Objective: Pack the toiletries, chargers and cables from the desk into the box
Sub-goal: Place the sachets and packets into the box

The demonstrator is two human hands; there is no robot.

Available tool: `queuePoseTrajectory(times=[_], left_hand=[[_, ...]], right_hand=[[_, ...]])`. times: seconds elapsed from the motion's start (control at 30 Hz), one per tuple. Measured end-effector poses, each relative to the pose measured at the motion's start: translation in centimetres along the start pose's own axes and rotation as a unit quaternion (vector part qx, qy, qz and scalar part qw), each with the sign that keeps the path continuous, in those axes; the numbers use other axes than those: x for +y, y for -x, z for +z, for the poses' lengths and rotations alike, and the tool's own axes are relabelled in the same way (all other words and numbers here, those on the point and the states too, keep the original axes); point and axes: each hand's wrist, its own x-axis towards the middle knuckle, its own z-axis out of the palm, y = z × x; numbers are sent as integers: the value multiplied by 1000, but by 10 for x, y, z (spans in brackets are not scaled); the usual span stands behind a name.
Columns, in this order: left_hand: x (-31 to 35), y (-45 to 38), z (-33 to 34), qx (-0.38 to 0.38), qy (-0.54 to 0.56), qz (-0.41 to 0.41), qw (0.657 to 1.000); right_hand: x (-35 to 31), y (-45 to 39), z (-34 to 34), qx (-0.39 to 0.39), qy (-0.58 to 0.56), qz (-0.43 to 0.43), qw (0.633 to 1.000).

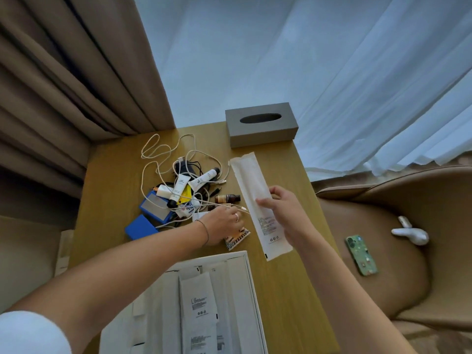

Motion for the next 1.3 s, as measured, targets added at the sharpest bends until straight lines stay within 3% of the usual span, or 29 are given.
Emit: queuePoseTrajectory(times=[0.1,0.17,0.27,0.33,0.47,0.57,0.7,0.8,0.9,1.0,1.3], left_hand=[[-7,11,-9,79,157,-113,978],[-9,23,-25,140,282,-210,925],[-11,43,-50,179,442,-328,816],[-12,58,-62,194,536,-344,746],[-8,93,-80,246,702,-364,561],[2,126,-91,273,763,-361,461],[22,172,-98,305,799,-356,377],[44,198,-92,317,823,-355,309],[65,222,-80,310,851,-354,234],[84,240,-67,291,856,-373,211],[122,265,-56,223,833,-430,268]], right_hand=[[-6,13,-5,-28,-45,-9,999],[-11,22,-7,-50,-74,-25,996],[-16,37,-3,-97,-128,-46,986],[-18,46,2,-120,-145,-63,980],[-13,65,20,-114,-147,-72,980],[-3,82,39,-78,-88,-72,990],[16,108,63,-33,60,-81,994],[34,126,82,-7,196,-83,977],[57,137,99,14,341,-101,935],[82,142,111,24,433,-93,896],[116,115,137,84,608,-49,788]])
